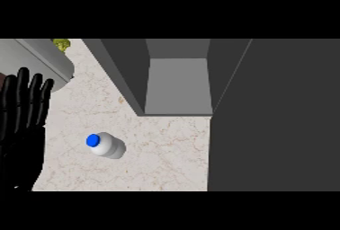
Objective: Pick up the bottled water, place it into the cabinet and close the cabinet
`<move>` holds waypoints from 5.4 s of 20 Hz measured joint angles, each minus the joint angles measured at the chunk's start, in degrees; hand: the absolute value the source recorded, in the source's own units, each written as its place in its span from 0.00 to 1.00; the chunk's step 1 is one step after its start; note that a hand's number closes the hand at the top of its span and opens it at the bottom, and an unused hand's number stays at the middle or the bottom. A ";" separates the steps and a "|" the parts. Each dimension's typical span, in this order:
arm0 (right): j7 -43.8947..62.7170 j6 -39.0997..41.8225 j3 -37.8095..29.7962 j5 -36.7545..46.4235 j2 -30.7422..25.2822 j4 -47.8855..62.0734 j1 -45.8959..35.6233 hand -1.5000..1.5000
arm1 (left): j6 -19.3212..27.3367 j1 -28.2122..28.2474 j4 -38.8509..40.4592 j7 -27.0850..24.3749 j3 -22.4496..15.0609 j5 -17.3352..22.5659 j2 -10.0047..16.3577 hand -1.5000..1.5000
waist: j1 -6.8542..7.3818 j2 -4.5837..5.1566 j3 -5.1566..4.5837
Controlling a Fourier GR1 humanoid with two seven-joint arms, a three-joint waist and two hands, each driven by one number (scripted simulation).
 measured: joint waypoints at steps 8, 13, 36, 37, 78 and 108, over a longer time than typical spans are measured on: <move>1.61 4.94 4.75 -2.43 -0.60 -3.88 7.88 0.00 | 17.12 5.79 -3.77 4.32 -1.71 -7.37 -3.19 0.00 | -0.03 -1.30 -1.05; 6.85 6.97 10.05 -4.54 -0.43 -9.27 11.27 0.00 | 30.88 10.75 -9.92 11.09 -9.11 -10.87 -3.74 0.00 | -0.10 -1.48 -1.14; 18.48 -0.30 28.60 2.50 1.46 -21.88 16.50 0.00 | 46.09 21.16 -15.08 26.08 -31.63 -26.63 -2.36 0.00 | -0.17 -1.59 -1.10; 18.87 -0.75 28.89 2.64 1.57 -21.81 15.86 0.00 | 46.10 21.39 -15.04 26.10 -31.74 -26.84 -2.02 0.00 | -0.10 -1.57 -1.12; 19.63 -14.38 39.34 6.83 -6.47 -21.79 12.63 0.00 | 44.72 15.62 10.74 4.30 -14.19 -5.95 -1.74 0.00 | -0.79 -1.32 -1.34; 19.84 -21.25 43.83 8.98 -10.73 -21.12 9.67 0.00 | 36.49 3.73 54.28 -36.46 -7.11 25.19 -3.98 0.00 | -0.86 -1.24 -1.29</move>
